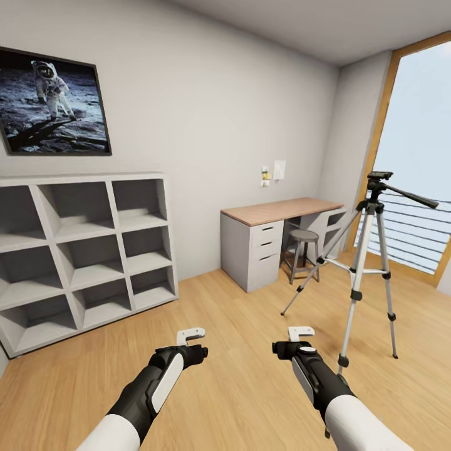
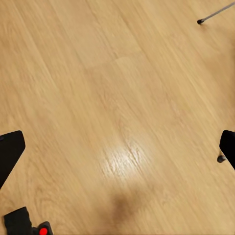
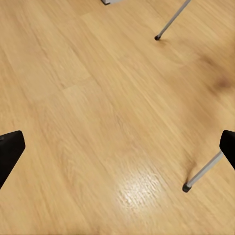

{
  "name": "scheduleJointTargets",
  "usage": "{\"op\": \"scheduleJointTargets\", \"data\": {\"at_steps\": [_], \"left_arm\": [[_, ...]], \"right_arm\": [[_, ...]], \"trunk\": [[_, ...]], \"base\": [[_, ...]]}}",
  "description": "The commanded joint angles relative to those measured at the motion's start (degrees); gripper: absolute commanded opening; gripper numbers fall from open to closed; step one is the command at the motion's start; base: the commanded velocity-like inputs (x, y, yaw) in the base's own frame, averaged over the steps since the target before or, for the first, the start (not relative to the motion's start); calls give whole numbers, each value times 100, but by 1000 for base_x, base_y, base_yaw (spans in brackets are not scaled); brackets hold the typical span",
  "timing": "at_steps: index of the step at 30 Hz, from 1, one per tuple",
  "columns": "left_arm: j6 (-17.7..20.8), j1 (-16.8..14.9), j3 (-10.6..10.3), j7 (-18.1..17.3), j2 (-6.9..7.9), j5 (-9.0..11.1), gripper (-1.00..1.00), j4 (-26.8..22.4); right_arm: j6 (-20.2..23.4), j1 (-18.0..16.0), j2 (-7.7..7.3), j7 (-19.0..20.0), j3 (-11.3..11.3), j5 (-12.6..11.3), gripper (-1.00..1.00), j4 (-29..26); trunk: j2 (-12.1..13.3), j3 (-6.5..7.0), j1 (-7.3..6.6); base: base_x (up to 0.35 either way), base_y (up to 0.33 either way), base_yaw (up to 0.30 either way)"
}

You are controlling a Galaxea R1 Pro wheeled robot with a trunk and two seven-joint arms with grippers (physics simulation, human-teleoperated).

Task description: Attach the digital camera to the camera tripod in the bedroom.

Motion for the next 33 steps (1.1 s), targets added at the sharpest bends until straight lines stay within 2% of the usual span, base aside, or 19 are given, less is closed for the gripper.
{"op": "scheduleJointTargets", "data": {"at_steps": [1,19,23,30,33], "left_arm": [[15,-4,-16,52,3,61,100,-10],[-18,-4,13,86,11,61,100,-17],[-6,-4,216,99,18,61,100,-49],[30,-4,730,106,20,54,100,-338],[36,-4,765,105,20,53,100,-362]], "right_arm": [[32,-2,6,6,-32,50,100,-11],[29,-2,8,-42,-24,82,100,-12],[33,-2,-4,-31,-26,75,100,-11],[19,-2,3,-10,-23,65,100,26],[8,-2,6,-8,-23,64,100,39]], "trunk": [[-45,-25,22],[-767,-348,418],[-927,-420,505],[-1208,-546,659],[-1328,-599,725]], "base": [[0,0,0],[0,0,0],[0,0,0],[0,0,0],[0,0,0]]}}
